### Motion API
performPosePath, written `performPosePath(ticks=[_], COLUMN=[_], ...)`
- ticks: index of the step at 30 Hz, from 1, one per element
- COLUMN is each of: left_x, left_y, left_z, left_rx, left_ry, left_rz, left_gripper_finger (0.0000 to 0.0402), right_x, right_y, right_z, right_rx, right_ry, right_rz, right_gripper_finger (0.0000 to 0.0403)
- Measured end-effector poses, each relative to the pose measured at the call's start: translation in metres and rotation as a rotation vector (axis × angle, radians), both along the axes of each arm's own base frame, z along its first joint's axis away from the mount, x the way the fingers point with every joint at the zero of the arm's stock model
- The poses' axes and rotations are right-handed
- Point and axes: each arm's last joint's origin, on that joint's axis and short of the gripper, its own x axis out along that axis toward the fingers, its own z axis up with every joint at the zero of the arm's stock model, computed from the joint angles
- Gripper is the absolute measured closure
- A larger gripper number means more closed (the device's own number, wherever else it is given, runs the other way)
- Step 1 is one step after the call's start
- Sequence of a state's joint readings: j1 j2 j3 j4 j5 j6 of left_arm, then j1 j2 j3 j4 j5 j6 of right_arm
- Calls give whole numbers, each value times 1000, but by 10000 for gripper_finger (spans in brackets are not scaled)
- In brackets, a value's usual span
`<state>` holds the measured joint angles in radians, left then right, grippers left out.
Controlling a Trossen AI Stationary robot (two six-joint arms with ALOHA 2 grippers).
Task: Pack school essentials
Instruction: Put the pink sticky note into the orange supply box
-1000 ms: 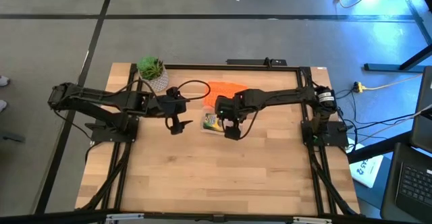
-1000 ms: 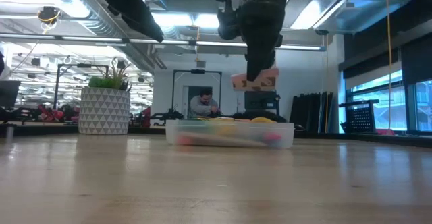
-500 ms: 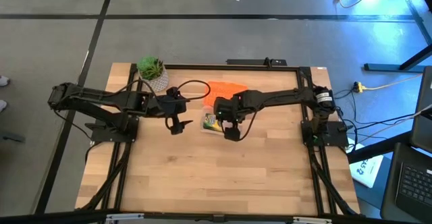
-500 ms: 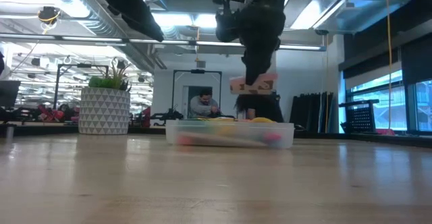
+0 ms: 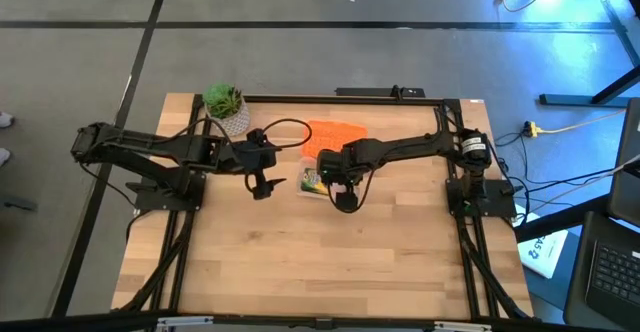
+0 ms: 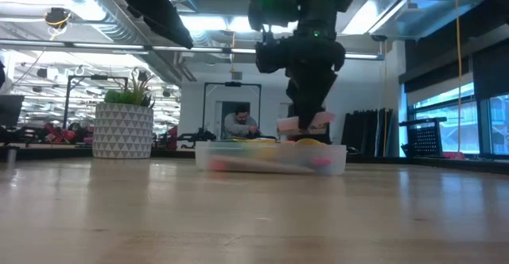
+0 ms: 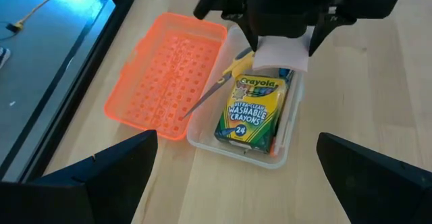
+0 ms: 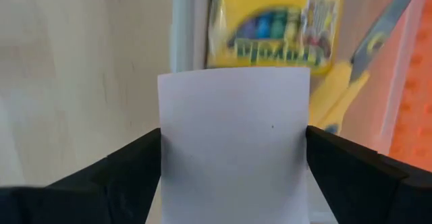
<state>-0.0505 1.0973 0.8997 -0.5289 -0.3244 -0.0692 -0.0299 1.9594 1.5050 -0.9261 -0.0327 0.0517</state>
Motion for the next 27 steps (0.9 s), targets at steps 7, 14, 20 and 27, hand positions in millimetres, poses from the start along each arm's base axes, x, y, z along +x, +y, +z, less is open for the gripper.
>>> performPosePath(ticks=[7,14,20,27], left_x=[0,0,0,0], left_y=[0,0,0,0], left_z=[0,0,0,0], left_rx=[0,0,0,0], left_ry=[1,1,1,1], left_rz=[0,0,0,0], left_gripper_finger=[2,2,2,2], right_x=[2,1,1,1], right_y=[0,-1,-1,-6], right_z=[-1,-1,-1,-1], right_rx=[-10,-13,-18,-39], right_ry=[-24,-13,-11,-17], right_rz=[30,43,27,7], right_gripper_finger=[57,57,57,42])
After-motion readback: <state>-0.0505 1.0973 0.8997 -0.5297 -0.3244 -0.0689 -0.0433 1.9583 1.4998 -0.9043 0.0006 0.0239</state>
